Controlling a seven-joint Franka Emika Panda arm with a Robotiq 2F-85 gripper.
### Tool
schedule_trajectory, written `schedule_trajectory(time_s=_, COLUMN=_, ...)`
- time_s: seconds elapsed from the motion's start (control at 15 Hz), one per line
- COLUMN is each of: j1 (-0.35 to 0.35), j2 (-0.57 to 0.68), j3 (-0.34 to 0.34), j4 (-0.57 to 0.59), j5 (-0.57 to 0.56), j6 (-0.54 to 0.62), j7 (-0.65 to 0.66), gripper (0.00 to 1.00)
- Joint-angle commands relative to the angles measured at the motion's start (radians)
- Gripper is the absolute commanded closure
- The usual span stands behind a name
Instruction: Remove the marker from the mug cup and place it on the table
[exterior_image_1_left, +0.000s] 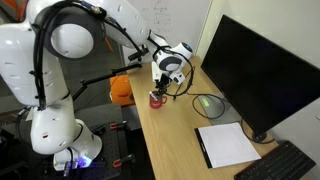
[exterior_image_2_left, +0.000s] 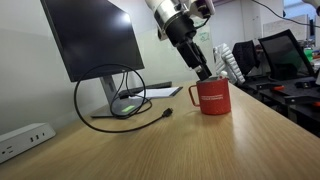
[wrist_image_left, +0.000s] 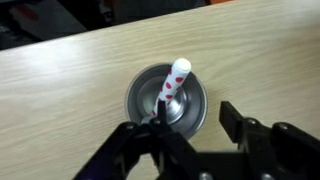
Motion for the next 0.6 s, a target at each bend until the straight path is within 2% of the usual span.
schedule_trajectory(time_s=0.0, j1=-0.007, j2=-0.052, j3=-0.015, j4=-0.034, j5=0.05, j6=-0.018, j7=-0.043, gripper=0.47)
schedule_trajectory(time_s=0.07, j1=-0.009, j2=-0.06, j3=-0.018, j4=-0.042, j5=0.055, j6=-0.017, j7=-0.049, gripper=0.54)
schedule_trajectory(time_s=0.13, j1=-0.013, j2=-0.064, j3=-0.022, j4=-0.047, j5=0.061, j6=-0.021, j7=-0.058, gripper=0.55)
schedule_trajectory(time_s=0.2, j1=-0.015, j2=-0.064, j3=-0.026, j4=-0.049, j5=0.063, j6=-0.028, j7=-0.062, gripper=0.61)
schedule_trajectory(time_s=0.33, j1=-0.017, j2=-0.05, j3=-0.031, j4=-0.043, j5=0.057, j6=-0.051, j7=-0.067, gripper=0.59)
schedule_trajectory(time_s=0.4, j1=-0.015, j2=-0.046, j3=-0.033, j4=-0.045, j5=0.049, j6=-0.058, j7=-0.06, gripper=0.61)
schedule_trajectory(time_s=0.53, j1=-0.014, j2=-0.045, j3=-0.036, j4=-0.052, j5=0.041, j6=-0.071, j7=-0.059, gripper=0.6)
